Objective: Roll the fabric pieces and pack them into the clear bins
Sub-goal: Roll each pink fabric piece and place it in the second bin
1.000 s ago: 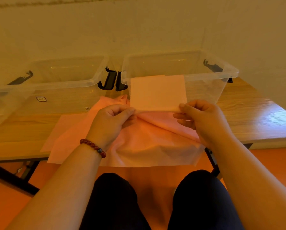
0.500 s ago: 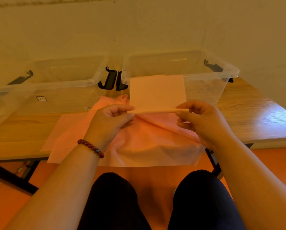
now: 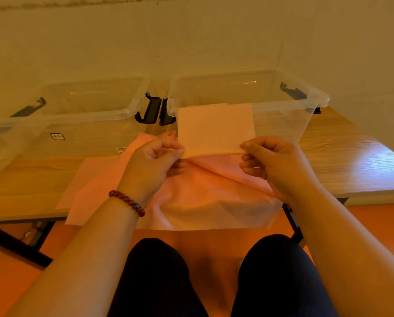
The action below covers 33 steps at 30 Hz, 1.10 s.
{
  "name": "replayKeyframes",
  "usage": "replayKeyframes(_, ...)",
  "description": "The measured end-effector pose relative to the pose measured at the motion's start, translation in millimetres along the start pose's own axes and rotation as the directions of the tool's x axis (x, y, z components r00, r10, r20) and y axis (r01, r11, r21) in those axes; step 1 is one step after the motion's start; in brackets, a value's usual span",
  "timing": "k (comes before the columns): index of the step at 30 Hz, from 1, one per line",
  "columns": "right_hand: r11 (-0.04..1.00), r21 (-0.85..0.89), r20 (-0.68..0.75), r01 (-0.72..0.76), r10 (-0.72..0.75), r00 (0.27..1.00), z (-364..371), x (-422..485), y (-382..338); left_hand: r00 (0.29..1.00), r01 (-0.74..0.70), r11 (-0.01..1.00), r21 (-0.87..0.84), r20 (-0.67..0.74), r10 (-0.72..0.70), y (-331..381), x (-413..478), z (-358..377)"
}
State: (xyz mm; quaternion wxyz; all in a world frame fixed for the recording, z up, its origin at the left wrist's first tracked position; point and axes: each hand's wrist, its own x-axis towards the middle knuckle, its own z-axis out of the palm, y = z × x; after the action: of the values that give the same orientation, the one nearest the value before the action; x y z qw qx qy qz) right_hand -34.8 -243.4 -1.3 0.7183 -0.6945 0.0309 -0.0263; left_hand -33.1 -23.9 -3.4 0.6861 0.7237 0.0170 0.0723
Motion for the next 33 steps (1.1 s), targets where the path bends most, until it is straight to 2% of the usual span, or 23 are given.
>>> replayKeyframes(5, 0.998, -0.053, 0.043, -0.016, 0.018, 0.999, -3.5, -0.4, -0.8, 0.999, 0.015, 1.000, -0.014, 0.040, -0.014, -2.8, -2.4, -4.6)
replayKeyframes(17, 1.000, -0.013, -0.055, -0.027, 0.026, 0.998, 6.5, 0.4, -2.7, 1.000, -0.011, 1.000, 0.013, -0.002, 0.011, -1.6, 2.0, 4.1)
replayKeyframes(21, 1.000, -0.014, -0.040, -0.017, 0.016, 0.999, 4.6, -1.2, -1.1, 1.000, -0.012, 0.999, 0.030, 0.028, 0.011, -0.7, 2.0, 4.3)
replayKeyframes(26, 0.999, -0.016, 0.048, -0.047, 0.048, 0.998, -3.0, -2.8, -1.3, 0.998, 0.026, 1.000, -0.015, 0.056, -0.025, 0.0, -1.6, -0.7)
replayKeyframes(33, 0.998, 0.005, 0.003, -0.059, 0.059, 0.998, 1.2, -0.1, -2.2, 0.999, 0.027, 1.000, -0.015, 0.023, -0.027, -3.1, -0.3, 2.1)
